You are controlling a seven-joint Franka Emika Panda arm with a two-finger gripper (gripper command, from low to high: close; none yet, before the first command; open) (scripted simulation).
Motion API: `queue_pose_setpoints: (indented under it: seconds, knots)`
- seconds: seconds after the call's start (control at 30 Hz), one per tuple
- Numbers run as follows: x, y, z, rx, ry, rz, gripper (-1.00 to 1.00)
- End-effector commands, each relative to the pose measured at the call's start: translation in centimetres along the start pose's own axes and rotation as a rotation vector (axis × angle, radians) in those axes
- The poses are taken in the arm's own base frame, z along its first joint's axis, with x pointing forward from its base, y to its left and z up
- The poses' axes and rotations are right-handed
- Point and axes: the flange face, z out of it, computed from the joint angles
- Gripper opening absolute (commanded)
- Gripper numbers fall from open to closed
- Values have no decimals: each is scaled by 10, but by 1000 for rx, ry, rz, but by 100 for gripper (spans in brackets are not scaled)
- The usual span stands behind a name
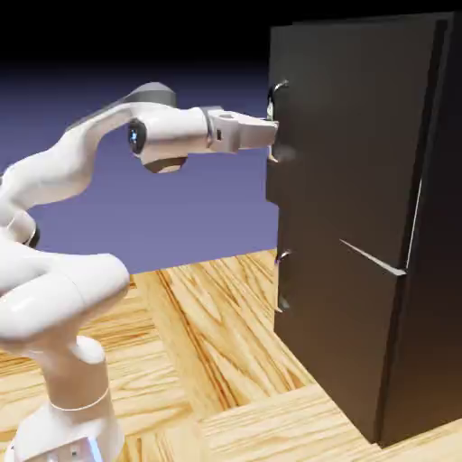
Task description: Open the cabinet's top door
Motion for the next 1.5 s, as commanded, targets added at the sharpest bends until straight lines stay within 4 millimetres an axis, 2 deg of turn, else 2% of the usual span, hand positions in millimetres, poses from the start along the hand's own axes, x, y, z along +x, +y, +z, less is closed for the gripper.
queue_pose_setpoints:
  seconds: [0.0, 0.2, 0.5, 1.03, 1.47]
  knots:
    - [4, 3, -11, 21, -22, 0, -100]
    - [24, 24, -63, 131, -132, 0, -100]
    - [53, 53, -116, 255, -256, 0, -100]
    - [117, 117, -187, 468, -470, 0, -100]
    - [203, 202, -231, 708, -710, 0, -100]
